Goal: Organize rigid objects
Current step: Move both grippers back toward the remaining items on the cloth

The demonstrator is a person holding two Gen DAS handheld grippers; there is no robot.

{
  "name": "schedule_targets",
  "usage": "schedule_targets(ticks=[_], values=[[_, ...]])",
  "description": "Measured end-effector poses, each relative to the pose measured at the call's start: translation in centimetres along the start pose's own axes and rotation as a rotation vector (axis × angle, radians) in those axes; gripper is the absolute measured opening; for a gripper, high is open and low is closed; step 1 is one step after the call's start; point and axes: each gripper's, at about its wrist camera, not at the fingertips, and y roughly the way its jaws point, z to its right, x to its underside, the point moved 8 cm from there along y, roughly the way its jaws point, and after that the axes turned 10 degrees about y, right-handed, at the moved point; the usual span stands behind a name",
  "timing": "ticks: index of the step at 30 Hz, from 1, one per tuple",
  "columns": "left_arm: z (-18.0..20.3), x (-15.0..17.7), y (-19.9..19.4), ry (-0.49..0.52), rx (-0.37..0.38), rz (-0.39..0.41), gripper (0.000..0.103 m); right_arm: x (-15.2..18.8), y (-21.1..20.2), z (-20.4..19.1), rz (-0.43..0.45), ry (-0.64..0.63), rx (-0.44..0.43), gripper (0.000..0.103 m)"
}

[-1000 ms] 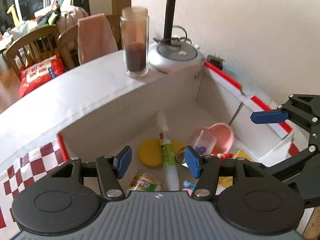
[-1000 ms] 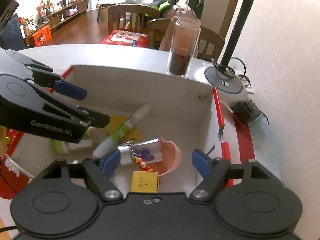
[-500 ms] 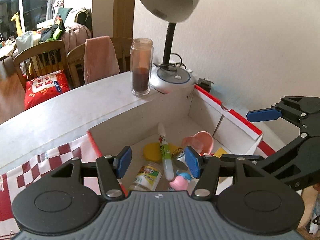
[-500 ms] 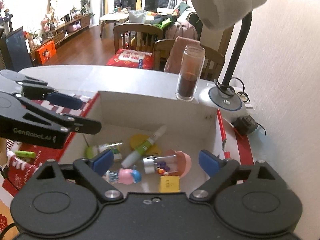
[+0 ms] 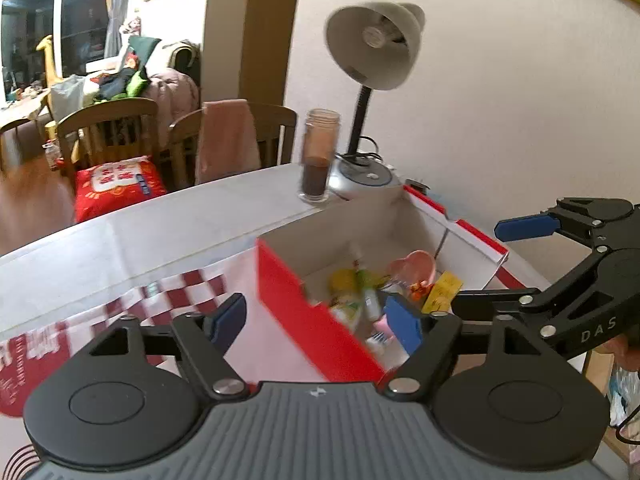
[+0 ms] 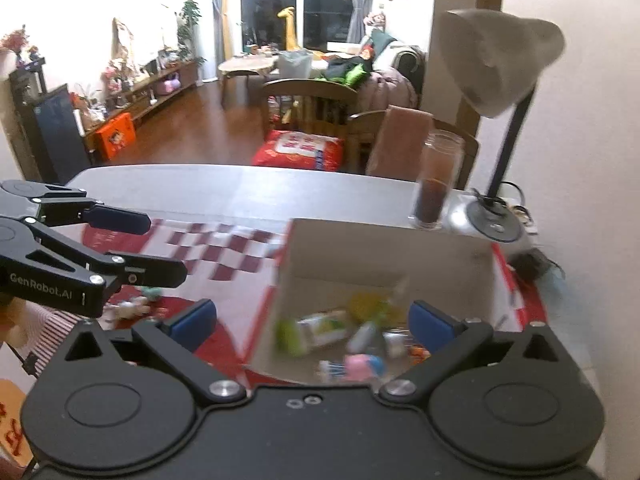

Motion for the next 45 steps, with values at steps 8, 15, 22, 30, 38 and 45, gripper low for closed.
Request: schedule_targets(ticks=[8, 15, 22, 30, 38, 45], values=[[-5.8, 4.6, -4.6, -0.056, -0.07, 0.002, 0.083, 1.7, 1.3, -6.4, -0.015, -0.004, -0.075, 0.103], [-11.7, 9.0, -7.4, -0.106, -0.174, -0.011, 0.083, 3.4, 3.5, -11.2, -0.045, -0.001, -0.09, 0.103], [-16.3, 12.9, -8.1, -0.157, -0.235, -0.015, 0.083, 5.5, 5.8, -15.1, -0.071, -0.014, -0.075, 0.103], [-18.3, 16.0, -6.0, -0.157, -0.247, -0.032, 0.083, 7.4, 9.1, -16.8, -0.11, 0.016, -0.041, 0.103], [-17.9, 18.1, -2.2, -0.091, -0.259, -0.066, 0.083, 9.6, 12.5, -18.3, -0.167, -0.015, -0.026, 0.102], [-17.6, 18.1, 0.5, -0.034, -0.277, -0.075, 0.083, 10.6, 14.7, -19.3, -0.198, -0.075, -0.026, 0.1]])
